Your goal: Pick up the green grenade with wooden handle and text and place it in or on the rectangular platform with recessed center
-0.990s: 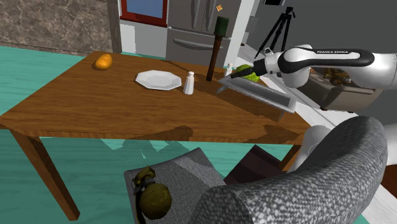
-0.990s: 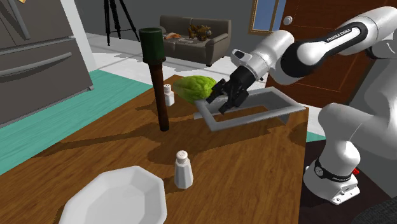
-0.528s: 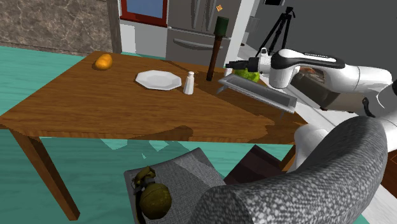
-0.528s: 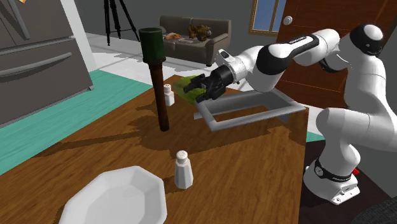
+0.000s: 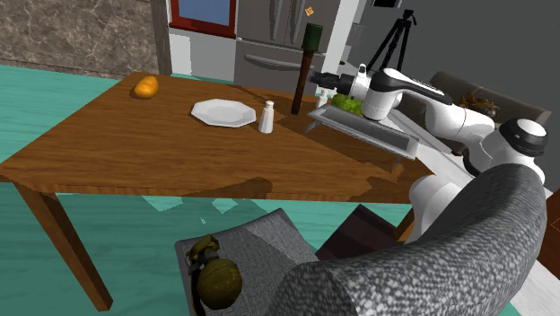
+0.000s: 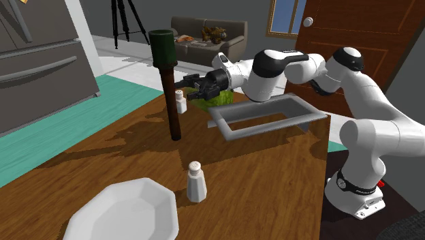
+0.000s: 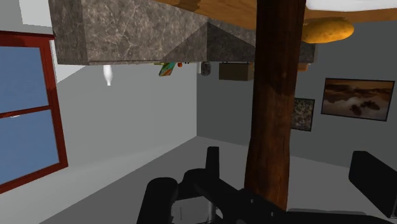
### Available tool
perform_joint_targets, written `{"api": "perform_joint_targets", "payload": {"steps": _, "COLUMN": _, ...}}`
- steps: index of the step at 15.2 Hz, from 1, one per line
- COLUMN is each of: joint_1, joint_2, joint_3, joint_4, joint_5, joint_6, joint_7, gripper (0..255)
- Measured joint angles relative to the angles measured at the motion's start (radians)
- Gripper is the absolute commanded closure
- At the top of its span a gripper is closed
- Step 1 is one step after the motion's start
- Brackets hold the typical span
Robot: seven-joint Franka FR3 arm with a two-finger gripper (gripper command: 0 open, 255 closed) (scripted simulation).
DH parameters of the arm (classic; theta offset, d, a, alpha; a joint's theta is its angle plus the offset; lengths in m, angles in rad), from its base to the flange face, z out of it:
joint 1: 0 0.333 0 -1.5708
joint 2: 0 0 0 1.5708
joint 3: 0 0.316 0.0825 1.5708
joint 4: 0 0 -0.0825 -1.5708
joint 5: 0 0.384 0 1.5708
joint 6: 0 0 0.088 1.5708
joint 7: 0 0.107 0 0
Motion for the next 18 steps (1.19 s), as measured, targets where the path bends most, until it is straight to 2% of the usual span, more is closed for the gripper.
{"api": "perform_joint_targets", "payload": {"steps": 5, "joint_1": 0.087, "joint_2": 0.007, "joint_3": -0.022, "joint_4": 0.057, "joint_5": -0.002, "joint_6": 0.028, "joint_7": -0.007, "gripper": 0}}
{"api": "perform_joint_targets", "payload": {"steps": 11, "joint_1": 0.098, "joint_2": 0.008, "joint_3": -0.025, "joint_4": 0.066, "joint_5": -0.002, "joint_6": 0.03, "joint_7": -0.008, "gripper": 0}}
{"api": "perform_joint_targets", "payload": {"steps": 12, "joint_1": 0.098, "joint_2": 0.008, "joint_3": -0.025, "joint_4": 0.066, "joint_5": -0.002, "joint_6": 0.03, "joint_7": -0.008, "gripper": 255}}
{"api": "perform_joint_targets", "payload": {"steps": 18, "joint_1": 0.098, "joint_2": 0.008, "joint_3": -0.025, "joint_4": 0.065, "joint_5": -0.002, "joint_6": 0.029, "joint_7": -0.007, "gripper": 255}}
